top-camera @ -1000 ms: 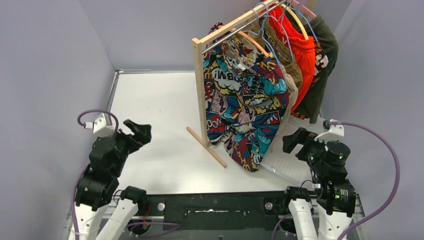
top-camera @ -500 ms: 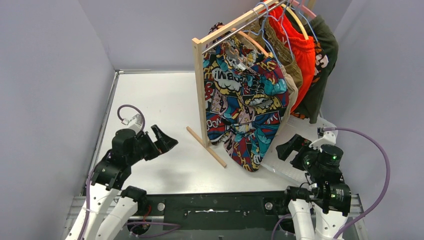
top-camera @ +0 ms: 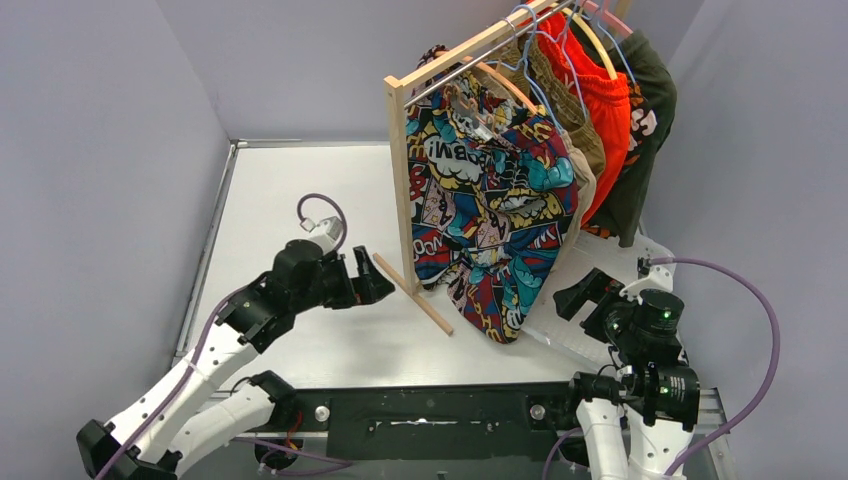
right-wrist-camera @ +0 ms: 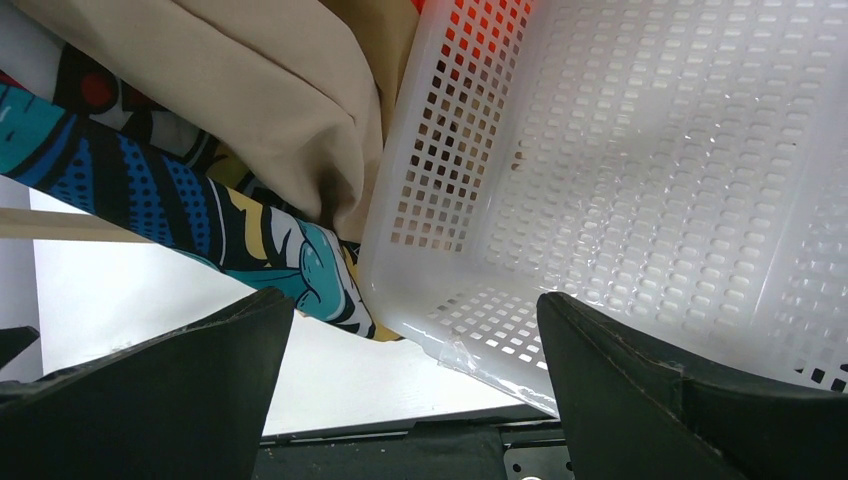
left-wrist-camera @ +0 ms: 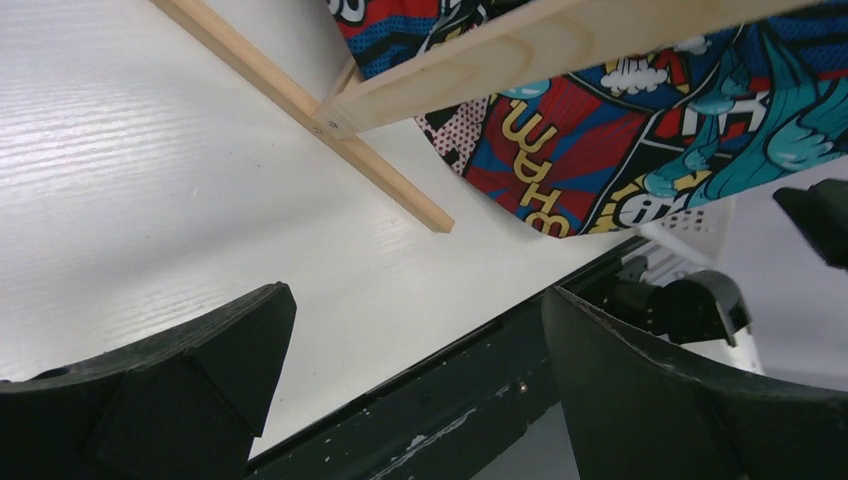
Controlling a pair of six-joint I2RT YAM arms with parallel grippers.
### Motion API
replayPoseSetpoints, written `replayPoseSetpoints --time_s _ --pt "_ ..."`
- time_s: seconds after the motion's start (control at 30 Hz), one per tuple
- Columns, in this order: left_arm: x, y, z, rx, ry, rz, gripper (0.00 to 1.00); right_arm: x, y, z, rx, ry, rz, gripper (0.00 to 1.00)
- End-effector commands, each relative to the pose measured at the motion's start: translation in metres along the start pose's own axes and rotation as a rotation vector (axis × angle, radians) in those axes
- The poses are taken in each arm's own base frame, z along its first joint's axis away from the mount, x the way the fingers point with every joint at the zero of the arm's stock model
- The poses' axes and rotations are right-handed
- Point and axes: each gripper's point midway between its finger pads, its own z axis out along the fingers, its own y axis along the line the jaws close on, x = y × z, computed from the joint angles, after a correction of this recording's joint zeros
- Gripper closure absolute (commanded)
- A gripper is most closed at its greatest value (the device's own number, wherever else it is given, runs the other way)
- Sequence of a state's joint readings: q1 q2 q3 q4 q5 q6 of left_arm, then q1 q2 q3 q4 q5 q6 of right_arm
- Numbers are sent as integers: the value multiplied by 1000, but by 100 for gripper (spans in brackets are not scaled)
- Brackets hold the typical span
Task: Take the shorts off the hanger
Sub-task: Adjust the clothes rod at the center of the board.
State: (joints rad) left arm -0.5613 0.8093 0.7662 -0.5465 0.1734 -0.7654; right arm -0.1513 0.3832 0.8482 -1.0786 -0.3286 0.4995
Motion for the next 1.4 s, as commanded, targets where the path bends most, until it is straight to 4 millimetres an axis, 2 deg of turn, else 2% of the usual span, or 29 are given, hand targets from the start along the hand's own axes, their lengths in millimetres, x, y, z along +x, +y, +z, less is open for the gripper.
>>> replayPoseSetpoints --time_s 0.0,0.1,0.23,0.37,0.53,0.6,0.9,1.0,1.13,1.27,1.37 --pt "-28 -37 0 32 -148 115 3 -6 -4 0 29 -25 15 2" --pt "-28 -38 6 -2 -186 118 3 -5 -6 0 37 -22 18 2" --pt "-39 -36 13 -25 -262 84 3 -6 -6 -4 45 -29 13 2" --pt "-47 -58 22 57 -273 104 3 -7 -9 -8 60 -44 -1 2" --pt "-39 -80 36 161 -219 161 3 -5 -11 -11 69 -49 -9 2" --pt "-40 -80 41 167 -228 154 3 -4 -12 -11 76 -49 -8 2" --pt "-87 -52 49 -35 -459 109 6 -7 -12 -16 82 -59 -8 2" --pt "-102 -39 49 -135 -504 99 8 -7 -14 -18 94 -62 -9 2" --pt "-116 -32 52 -201 -511 96 8 -6 -14 -18 95 -61 -6 2" --pt "-132 -10 49 -285 -535 71 9 -7 -14 -18 98 -59 -5 2" --pt "-154 12 44 -287 -561 42 9 -6 -15 -19 102 -57 -9 2"
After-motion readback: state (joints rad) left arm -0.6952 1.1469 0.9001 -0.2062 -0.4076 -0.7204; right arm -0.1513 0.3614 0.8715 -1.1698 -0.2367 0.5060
